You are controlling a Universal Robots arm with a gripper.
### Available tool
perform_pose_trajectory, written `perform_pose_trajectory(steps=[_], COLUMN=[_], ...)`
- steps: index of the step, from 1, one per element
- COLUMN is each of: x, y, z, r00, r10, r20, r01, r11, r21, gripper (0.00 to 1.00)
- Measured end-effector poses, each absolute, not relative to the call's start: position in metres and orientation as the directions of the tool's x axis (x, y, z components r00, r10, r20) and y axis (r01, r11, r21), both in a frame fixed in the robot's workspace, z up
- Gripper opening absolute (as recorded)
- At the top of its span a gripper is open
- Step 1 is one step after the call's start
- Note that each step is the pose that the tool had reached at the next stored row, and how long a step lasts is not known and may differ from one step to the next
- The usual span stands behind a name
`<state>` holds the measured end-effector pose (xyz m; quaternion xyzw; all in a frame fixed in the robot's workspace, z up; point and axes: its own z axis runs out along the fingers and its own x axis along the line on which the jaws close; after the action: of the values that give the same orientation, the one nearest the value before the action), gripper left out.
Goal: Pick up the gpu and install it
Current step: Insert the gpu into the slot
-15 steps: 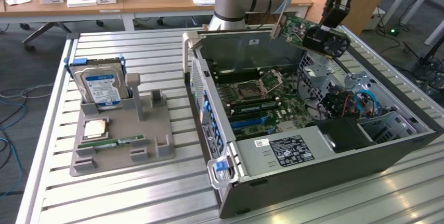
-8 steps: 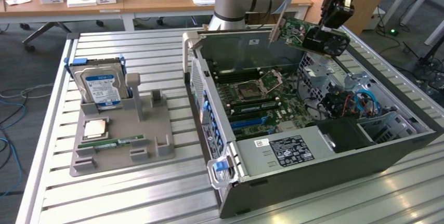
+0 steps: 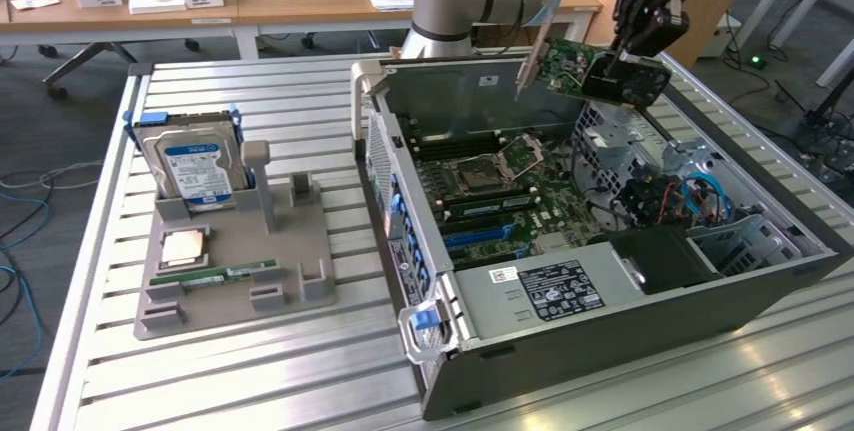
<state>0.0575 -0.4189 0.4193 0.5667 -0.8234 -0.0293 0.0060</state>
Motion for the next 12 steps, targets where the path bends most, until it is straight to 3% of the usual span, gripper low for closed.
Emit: perform_pose_trajectory(steps=[12], x=[0.0575], y=[-0.4189], z=[0.4177], r00=[-0.147], r10=[-0.989], r20=[-0.023], r01=[-0.988], r11=[0.145], r21=[0.055], gripper=[0.26])
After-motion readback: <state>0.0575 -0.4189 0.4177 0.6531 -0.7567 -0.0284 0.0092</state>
